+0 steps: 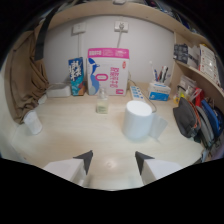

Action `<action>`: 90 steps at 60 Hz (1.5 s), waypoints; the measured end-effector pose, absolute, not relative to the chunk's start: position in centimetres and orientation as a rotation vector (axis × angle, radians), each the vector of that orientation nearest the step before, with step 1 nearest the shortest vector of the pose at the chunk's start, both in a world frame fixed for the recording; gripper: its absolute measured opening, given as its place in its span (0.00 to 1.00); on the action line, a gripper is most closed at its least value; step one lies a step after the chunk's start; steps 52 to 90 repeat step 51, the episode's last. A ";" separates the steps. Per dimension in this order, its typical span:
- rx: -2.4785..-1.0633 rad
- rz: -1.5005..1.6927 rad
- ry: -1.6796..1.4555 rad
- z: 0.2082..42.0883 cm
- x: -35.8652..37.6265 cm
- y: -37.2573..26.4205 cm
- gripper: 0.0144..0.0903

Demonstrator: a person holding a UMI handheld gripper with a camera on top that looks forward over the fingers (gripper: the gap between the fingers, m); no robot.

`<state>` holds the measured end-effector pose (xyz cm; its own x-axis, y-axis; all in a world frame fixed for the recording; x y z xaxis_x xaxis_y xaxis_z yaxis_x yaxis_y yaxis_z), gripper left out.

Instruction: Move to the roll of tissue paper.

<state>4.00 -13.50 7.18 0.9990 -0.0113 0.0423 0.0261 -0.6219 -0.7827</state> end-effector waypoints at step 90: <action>-2.275 0.002 -0.068 2.5 10.8 -4.2 0.95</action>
